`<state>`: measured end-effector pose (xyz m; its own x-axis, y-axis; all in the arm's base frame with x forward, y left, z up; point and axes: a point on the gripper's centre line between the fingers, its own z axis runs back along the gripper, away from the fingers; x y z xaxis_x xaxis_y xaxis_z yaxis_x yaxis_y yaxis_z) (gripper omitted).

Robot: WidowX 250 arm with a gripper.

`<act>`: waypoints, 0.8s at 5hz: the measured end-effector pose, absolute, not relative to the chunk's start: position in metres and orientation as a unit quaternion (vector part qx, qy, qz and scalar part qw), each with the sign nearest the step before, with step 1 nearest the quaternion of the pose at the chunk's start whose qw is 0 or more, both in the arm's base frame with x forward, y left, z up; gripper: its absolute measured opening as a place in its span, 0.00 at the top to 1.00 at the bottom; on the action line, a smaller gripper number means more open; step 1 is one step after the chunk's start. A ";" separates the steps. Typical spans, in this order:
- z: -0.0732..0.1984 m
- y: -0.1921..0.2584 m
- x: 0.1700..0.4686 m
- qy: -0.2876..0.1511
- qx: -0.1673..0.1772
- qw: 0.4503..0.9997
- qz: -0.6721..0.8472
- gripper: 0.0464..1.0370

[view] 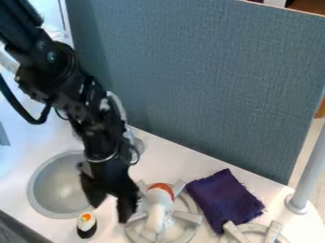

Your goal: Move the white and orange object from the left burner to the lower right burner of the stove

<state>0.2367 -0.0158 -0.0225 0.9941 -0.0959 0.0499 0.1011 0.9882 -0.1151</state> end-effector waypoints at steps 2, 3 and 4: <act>-0.059 -0.028 0.263 -0.013 -0.066 0.998 -0.006 0.03; -0.074 -0.038 0.269 -0.002 -0.042 0.999 0.007 0.03; -0.081 -0.041 0.274 0.005 -0.045 0.999 0.016 0.03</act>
<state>0.2744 -0.0412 -0.0808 0.9995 0.0306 -0.0123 -0.0316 0.9954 -0.0905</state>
